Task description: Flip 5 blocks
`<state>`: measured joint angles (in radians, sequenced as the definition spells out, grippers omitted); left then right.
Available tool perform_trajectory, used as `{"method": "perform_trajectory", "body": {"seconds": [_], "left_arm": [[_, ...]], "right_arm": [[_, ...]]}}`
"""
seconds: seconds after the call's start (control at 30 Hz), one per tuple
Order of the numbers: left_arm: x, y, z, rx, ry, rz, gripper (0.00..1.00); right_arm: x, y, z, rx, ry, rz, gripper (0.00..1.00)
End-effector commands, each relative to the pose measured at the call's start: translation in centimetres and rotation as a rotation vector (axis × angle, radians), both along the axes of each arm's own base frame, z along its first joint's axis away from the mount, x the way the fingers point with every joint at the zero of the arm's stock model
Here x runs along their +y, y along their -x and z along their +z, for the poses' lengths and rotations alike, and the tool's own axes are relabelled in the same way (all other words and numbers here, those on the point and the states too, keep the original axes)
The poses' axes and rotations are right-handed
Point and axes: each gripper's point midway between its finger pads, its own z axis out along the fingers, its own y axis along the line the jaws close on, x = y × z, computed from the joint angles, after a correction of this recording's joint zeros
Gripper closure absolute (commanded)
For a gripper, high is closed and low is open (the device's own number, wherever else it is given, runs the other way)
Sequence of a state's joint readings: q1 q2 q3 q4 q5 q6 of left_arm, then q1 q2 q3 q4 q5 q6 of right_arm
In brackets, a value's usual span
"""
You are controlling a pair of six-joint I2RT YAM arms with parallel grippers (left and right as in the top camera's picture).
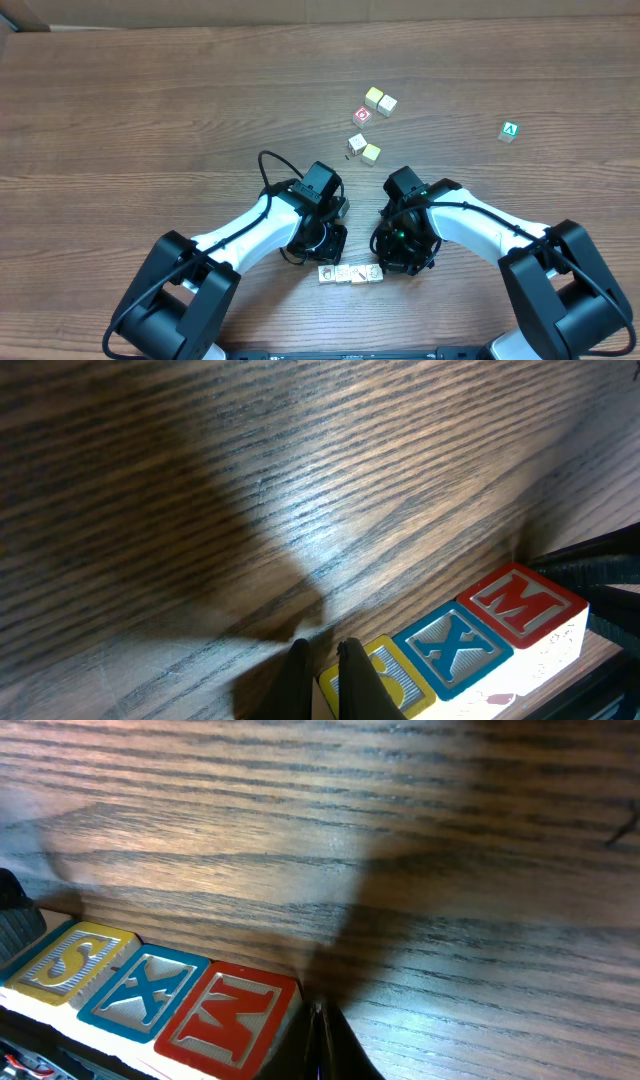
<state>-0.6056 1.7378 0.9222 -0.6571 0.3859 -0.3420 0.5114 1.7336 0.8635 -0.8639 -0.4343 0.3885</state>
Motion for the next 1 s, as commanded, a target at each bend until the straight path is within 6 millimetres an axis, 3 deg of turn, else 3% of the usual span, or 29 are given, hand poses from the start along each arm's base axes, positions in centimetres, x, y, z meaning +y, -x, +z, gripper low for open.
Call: {"method": "perform_trajectory", "body": {"seconds": [0.0,0.6,0.97], "left_arm": [[0.0,0.6,-0.5,0.030,-0.005,0.009,0.96],[-0.6,1.3,-0.6,0.026,-0.023,-0.003,0.96],[2.0,0.9,-1.4,0.015,-0.176,0.098,0.96]], "right_arm": [[-0.1,0.1,-0.2,-0.006,0.011,0.007,0.96],[-0.2,0.2,-0.2,0.001,0.015,0.007,0.96],[-0.2,0.3,-0.2,0.002,0.016,0.007,0.96]]}}
